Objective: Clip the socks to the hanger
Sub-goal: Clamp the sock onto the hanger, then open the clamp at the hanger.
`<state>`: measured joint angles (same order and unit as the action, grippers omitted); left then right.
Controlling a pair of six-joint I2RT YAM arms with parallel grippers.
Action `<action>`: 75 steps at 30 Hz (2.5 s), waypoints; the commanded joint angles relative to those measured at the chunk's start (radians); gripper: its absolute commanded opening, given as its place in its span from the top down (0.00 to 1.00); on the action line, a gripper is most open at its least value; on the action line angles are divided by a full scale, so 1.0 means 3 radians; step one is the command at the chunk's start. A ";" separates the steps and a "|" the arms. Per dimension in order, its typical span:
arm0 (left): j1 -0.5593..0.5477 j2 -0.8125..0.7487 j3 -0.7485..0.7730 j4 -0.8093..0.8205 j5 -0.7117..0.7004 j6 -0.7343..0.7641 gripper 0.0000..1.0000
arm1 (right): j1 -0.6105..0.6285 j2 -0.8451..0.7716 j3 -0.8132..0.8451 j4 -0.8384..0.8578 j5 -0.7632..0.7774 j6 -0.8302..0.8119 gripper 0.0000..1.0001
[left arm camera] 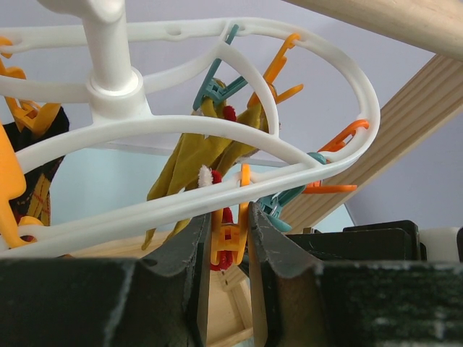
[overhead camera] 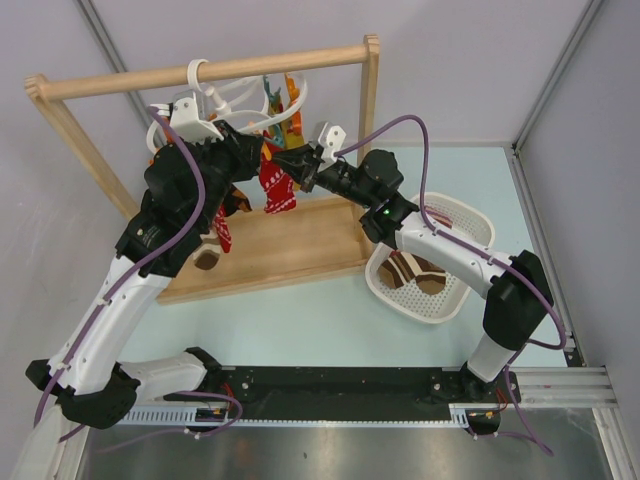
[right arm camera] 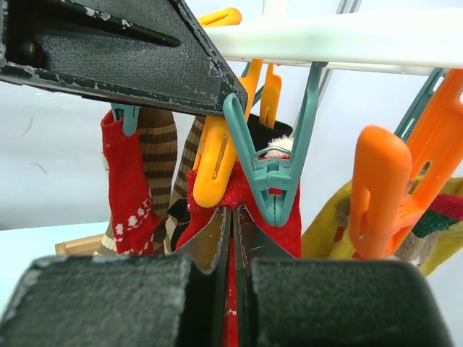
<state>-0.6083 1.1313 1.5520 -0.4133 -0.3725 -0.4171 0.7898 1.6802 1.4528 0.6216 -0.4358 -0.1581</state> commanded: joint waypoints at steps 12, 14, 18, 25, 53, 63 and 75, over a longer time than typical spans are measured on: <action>0.0018 -0.0059 0.0052 0.0038 0.0066 0.0056 0.39 | 0.0036 -0.0037 0.0224 0.0198 -0.0040 0.0046 1.00; 0.0018 -0.0074 0.0052 0.0038 0.0045 0.0061 0.33 | 0.0036 -0.0043 0.0224 0.0193 -0.0040 0.0051 0.98; 0.0018 -0.0105 0.0052 0.0038 0.0009 0.0066 0.28 | 0.0036 -0.0083 0.0214 0.0055 -0.0035 0.0062 0.69; 0.0018 -0.0176 0.0042 0.0002 -0.0067 0.0081 0.20 | 0.0011 -0.0283 -0.0036 -0.0068 0.0072 0.0021 0.47; -0.0171 -0.0447 0.0114 -0.0233 0.0459 0.0225 0.16 | -0.0173 -0.0263 -0.0067 0.0275 -0.0035 0.0399 0.42; -0.0325 -0.0315 0.0185 -0.0202 0.0378 0.0266 0.27 | -0.0204 -0.0002 0.0199 0.0326 -0.0122 0.0471 0.43; -0.0355 -0.0161 0.0287 -0.0253 0.0224 0.0214 0.33 | -0.0235 0.0070 0.0373 0.0301 -0.0235 0.0466 0.53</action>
<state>-0.7097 1.0691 1.5883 -0.4900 -0.2710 -0.3576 0.7231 1.7020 1.5181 0.6739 -0.4812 -0.0174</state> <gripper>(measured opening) 0.673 0.496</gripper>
